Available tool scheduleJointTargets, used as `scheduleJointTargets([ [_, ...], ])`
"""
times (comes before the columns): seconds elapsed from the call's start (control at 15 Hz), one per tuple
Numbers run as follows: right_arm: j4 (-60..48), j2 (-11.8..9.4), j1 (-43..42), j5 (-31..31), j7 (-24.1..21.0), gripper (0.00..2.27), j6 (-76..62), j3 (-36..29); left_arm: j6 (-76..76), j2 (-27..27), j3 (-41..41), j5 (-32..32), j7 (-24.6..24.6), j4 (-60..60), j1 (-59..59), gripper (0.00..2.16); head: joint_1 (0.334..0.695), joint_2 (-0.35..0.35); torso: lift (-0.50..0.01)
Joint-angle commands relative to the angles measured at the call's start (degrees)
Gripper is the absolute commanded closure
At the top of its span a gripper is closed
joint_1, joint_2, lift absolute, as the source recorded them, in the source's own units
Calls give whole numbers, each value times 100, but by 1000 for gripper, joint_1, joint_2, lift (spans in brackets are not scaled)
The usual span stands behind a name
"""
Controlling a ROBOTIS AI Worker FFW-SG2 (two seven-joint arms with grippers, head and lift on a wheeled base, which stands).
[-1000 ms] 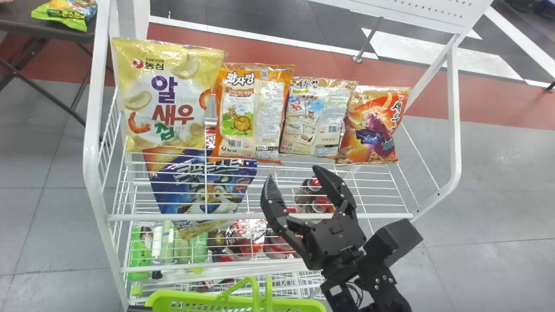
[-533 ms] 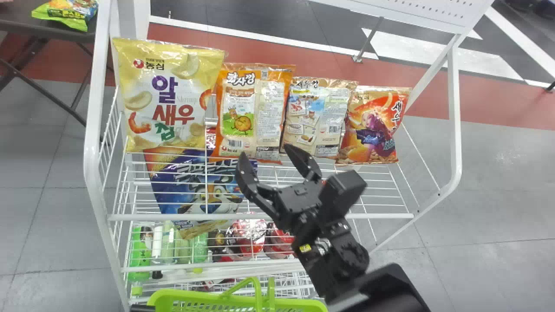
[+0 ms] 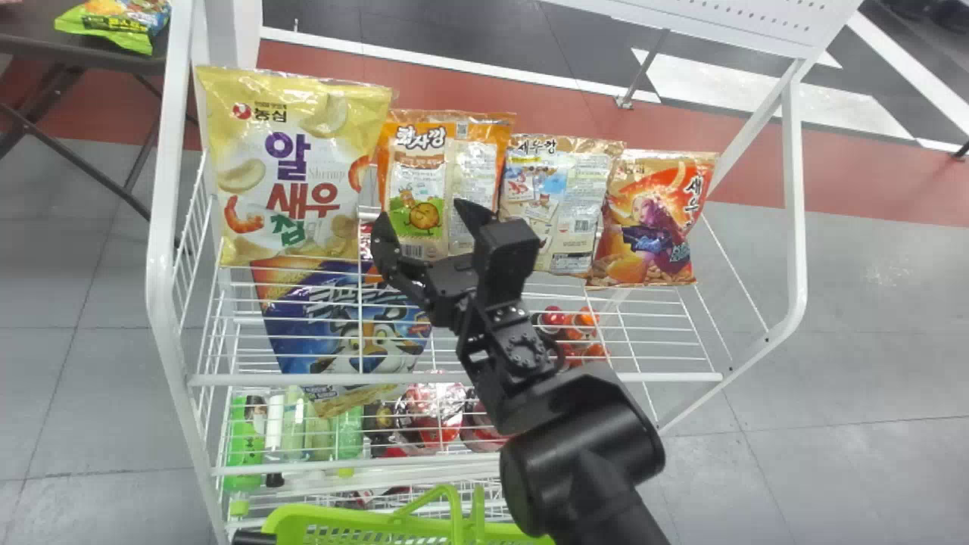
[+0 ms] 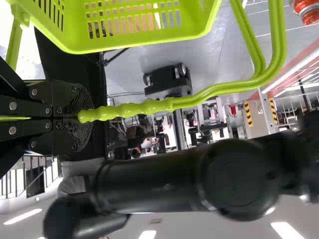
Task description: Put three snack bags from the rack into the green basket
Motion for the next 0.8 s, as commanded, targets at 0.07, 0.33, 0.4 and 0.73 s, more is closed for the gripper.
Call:
scheduleJointTargets([
  [0.07,465,105,-413,188,-119,161,71,171,0,-15,0,-9,-35,18,-14,1389,695,-350,0],
  [0.33,394,105,-483,109,-75,2020,633,153,0,-15,0,-9,-35,26,-14,1389,695,-350,0],
  [0.4,385,105,-465,136,-66,2125,581,171,0,-15,0,-9,-44,26,-14,1389,695,-350,0],
  [0.73,175,105,-158,109,-110,2236,229,57,0,-15,0,0,-62,35,-14,1389,695,-350,0],
])
